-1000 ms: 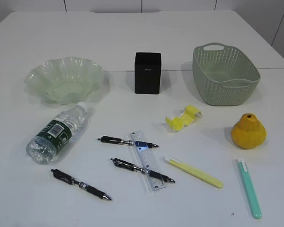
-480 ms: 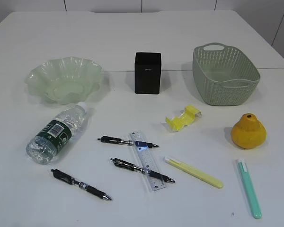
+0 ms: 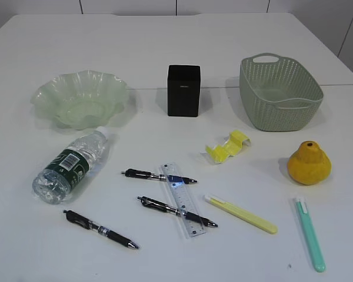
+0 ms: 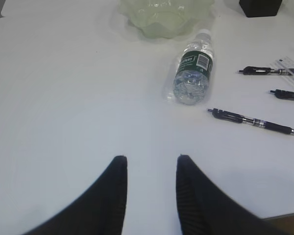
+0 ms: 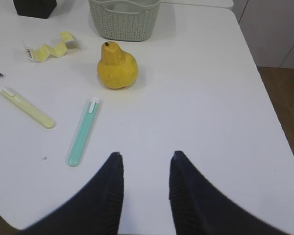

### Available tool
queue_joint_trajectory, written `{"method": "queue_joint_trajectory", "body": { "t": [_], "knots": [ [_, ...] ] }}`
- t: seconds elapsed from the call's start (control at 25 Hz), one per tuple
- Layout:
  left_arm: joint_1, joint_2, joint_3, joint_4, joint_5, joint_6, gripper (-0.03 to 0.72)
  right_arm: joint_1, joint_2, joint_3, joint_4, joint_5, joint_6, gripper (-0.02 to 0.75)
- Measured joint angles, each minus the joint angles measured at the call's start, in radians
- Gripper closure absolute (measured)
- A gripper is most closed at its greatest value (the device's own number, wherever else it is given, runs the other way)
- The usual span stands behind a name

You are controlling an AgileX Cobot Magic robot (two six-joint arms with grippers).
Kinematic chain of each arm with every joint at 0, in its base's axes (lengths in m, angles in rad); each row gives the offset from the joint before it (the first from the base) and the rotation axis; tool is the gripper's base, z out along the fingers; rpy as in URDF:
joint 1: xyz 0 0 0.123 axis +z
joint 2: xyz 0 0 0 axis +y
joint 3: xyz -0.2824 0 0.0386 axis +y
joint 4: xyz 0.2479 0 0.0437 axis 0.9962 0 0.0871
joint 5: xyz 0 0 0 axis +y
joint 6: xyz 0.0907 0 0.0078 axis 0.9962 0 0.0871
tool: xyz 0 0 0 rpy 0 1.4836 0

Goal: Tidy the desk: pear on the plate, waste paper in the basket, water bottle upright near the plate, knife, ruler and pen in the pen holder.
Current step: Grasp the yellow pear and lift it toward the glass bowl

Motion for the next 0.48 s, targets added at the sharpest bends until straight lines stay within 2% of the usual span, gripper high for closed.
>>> {"method": "queue_joint_trajectory", "body": {
  "t": [0.48],
  "knots": [
    [0.0, 0.0, 0.0, 0.0, 0.0, 0.0, 0.451, 0.0, 0.0, 0.0, 0.0, 0.0, 0.0, 0.496]
  ]
}}
